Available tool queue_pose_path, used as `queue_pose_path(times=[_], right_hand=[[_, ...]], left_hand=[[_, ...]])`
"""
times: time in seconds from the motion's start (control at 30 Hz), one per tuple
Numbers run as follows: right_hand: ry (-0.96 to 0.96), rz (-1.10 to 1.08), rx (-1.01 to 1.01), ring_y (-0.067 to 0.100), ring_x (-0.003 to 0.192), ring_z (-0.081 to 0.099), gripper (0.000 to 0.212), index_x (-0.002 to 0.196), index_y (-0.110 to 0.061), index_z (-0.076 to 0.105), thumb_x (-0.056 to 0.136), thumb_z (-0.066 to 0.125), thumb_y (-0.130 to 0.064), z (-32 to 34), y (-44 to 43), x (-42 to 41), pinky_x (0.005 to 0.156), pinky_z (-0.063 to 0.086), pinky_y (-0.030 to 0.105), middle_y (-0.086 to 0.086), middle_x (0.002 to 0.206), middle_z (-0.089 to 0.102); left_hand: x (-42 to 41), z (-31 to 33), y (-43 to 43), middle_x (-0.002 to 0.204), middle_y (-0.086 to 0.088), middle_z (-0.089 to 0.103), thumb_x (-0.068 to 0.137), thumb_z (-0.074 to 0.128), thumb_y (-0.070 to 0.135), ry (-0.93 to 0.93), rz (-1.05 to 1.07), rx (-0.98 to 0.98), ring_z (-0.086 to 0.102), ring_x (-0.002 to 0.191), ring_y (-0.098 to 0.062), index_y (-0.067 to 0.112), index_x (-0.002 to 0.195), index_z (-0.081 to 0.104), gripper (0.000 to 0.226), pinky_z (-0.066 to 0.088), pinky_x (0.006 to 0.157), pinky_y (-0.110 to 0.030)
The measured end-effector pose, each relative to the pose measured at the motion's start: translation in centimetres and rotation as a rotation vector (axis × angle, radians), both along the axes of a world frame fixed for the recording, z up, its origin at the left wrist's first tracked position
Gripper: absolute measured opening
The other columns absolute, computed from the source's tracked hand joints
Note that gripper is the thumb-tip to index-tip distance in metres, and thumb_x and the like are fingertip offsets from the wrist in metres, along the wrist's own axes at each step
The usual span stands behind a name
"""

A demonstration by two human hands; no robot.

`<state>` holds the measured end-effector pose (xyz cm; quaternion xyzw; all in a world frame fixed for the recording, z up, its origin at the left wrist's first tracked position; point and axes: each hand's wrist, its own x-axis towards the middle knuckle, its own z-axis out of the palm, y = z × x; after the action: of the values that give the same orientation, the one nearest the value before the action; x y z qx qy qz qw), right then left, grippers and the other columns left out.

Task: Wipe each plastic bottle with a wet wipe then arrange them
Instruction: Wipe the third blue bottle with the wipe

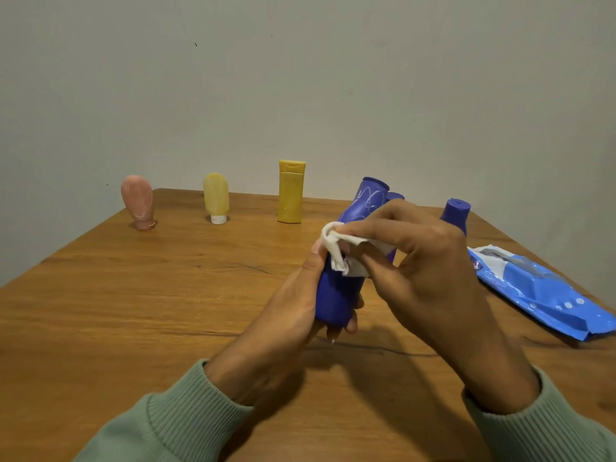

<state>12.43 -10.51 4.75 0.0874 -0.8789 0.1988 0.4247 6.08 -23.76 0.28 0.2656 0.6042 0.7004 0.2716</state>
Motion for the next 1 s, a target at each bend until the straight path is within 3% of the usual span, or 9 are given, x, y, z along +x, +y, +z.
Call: queue_pose_path(times=[0.13, 0.3, 0.4, 0.53, 0.73, 0.9, 1.0], right_hand=[[0.074, -0.14, -0.023, 0.013, 0.084, 0.054, 0.025, 0.109, -0.011, 0.068, 0.085, 0.061, -0.016, -0.1, 0.0, 0.0, 0.069, 0.045, 0.018, 0.003, 0.095, 0.059], [-0.027, -0.103, 0.16, 0.016, 0.081, 0.053, 0.024, 0.102, -0.013, 0.068, 0.081, 0.057, -0.018, -0.2, -1.1, 0.0, 0.066, 0.045, 0.029, 0.004, 0.093, 0.057], [-0.024, -0.164, 0.127, 0.015, 0.079, 0.049, 0.023, 0.1, -0.011, 0.067, 0.08, 0.055, -0.016, 0.0, -0.9, -0.1, 0.064, 0.043, 0.031, 0.005, 0.091, 0.053], [0.02, -0.323, 0.111, 0.015, 0.077, 0.044, 0.022, 0.098, -0.009, 0.065, 0.081, 0.054, -0.017, 0.3, -0.1, -0.1, 0.068, 0.032, 0.029, 0.007, 0.091, 0.052], [-0.037, -0.286, 0.248, 0.017, 0.075, 0.048, 0.021, 0.09, -0.015, 0.067, 0.073, 0.056, -0.02, 0.5, -0.7, 0.2, 0.068, 0.029, 0.034, 0.005, 0.086, 0.056], [0.033, -0.394, 0.171, 0.019, 0.079, 0.048, 0.023, 0.095, -0.016, 0.064, 0.075, 0.054, -0.012, 0.9, 1.1, 0.3, 0.071, 0.026, 0.033, 0.004, 0.09, 0.052], [0.019, -0.343, 0.183, 0.019, 0.08, 0.051, 0.024, 0.097, -0.013, 0.066, 0.075, 0.055, -0.015, 0.5, 0.8, 0.2, 0.072, 0.029, 0.033, 0.006, 0.091, 0.055]], left_hand=[[0.1, 0.1, 0.1, 0.085, -0.02, 0.069, 0.095, 0.023, 0.06, 0.114, -0.005, -0.066, 0.062, 0.074, -0.024, 0.011, 0.104, 0.061, 0.063, 0.046, 0.065, -0.034], [0.4, 0.1, 0.2, 0.069, -0.003, 0.065, 0.088, 0.026, 0.059, 0.167, 0.043, -0.035, 0.059, 0.061, -0.015, 0.011, 0.096, 0.057, 0.057, 0.042, 0.055, -0.029], [0.3, 0.0, 0.3, 0.077, -0.004, 0.066, 0.087, 0.026, 0.061, 0.222, 0.045, -0.076, 0.061, 0.064, -0.012, 0.015, 0.1, 0.059, 0.057, 0.045, 0.054, -0.022], [0.5, 0.0, 0.2, 0.09, -0.012, 0.068, 0.088, 0.027, 0.06, 0.273, 0.059, -0.11, 0.062, 0.066, -0.01, 0.019, 0.101, 0.06, 0.054, 0.048, 0.057, -0.015], [0.5, -0.3, 0.2, 0.091, -0.005, 0.066, 0.086, 0.027, 0.061, 0.272, 0.067, -0.096, 0.062, 0.07, -0.008, 0.023, 0.102, 0.059, 0.053, 0.047, 0.057, -0.014], [0.6, -0.2, 0.4, 0.092, -0.012, 0.068, 0.085, 0.028, 0.063, 0.296, 0.08, -0.104, 0.063, 0.07, -0.012, 0.025, 0.104, 0.06, 0.053, 0.049, 0.059, -0.017], [0.6, -0.2, 0.3, 0.09, -0.011, 0.069, 0.084, 0.027, 0.064, 0.259, 0.079, -0.126, 0.063, 0.066, -0.01, 0.023, 0.103, 0.06, 0.056, 0.048, 0.057, -0.016]])
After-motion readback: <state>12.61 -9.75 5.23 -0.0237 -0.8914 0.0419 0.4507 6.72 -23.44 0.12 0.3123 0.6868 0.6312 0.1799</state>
